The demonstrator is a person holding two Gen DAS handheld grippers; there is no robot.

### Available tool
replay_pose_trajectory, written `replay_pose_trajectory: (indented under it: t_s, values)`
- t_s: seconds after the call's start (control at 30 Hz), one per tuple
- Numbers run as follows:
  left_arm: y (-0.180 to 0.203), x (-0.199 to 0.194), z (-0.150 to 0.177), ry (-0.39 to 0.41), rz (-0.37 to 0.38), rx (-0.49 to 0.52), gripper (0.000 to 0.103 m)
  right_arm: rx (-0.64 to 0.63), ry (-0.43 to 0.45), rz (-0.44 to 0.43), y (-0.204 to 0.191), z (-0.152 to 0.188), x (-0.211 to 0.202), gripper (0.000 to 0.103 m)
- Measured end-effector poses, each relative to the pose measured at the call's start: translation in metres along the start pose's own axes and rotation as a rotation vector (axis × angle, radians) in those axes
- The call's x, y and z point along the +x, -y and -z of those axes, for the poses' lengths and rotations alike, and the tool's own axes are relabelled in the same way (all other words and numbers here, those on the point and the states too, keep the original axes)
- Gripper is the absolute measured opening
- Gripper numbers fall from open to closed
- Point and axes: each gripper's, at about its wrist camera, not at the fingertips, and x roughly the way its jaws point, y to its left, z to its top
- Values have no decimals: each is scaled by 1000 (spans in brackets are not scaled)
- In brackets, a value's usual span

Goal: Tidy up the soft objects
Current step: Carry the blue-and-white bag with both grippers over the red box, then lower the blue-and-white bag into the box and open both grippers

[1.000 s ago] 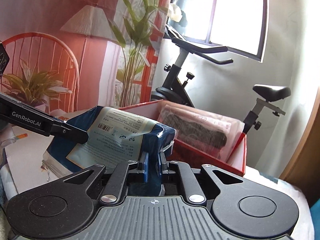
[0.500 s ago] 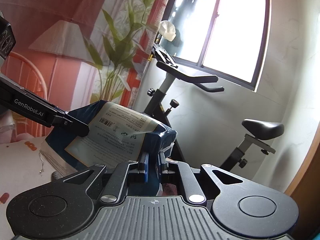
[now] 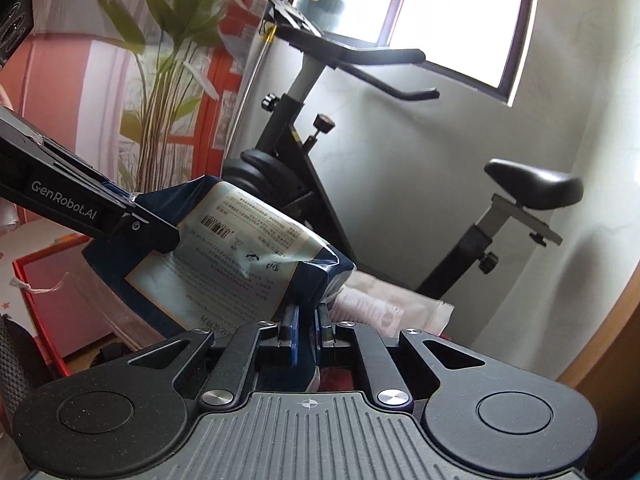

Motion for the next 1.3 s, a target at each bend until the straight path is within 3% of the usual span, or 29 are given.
replay_pose_trajectory:
  t_s: [0.37, 0.43, 0.5, 0.63, 0.73, 0.9, 1.07, 1.13, 1.23, 1.3]
  values:
    - [-5, 10, 14, -131, 1, 32, 26, 90, -186, -104, -2, 20, 21, 7]
    - [-4, 7, 17, -143, -13, 18, 30, 102, -206, -128, -3, 21, 22, 7]
    - [-2, 7, 20, -155, -8, 30, 42, 105, -227, -127, -3, 23, 24, 9]
    - [4, 6, 18, -143, -36, 79, 44, 128, -258, -106, -3, 25, 25, 12]
    - [2, -1, 13, -120, -50, 66, 52, 138, -276, -109, -2, 27, 23, 19]
    - [0, -16, 5, -63, -74, 49, 58, 165, -264, -93, 3, 23, 14, 22]
    - [1, -32, 3, -28, -88, 34, 64, 195, -220, -84, 7, 15, -6, 37]
    - [2, -41, 4, -9, -90, 22, 70, 219, -189, -80, 9, 11, -17, 50]
    - [3, -55, 6, 27, -88, 9, 82, 244, -146, -65, 11, 6, -36, 65]
    - [5, -66, 9, 49, -85, 9, 97, 260, -112, -56, 12, 5, -49, 76]
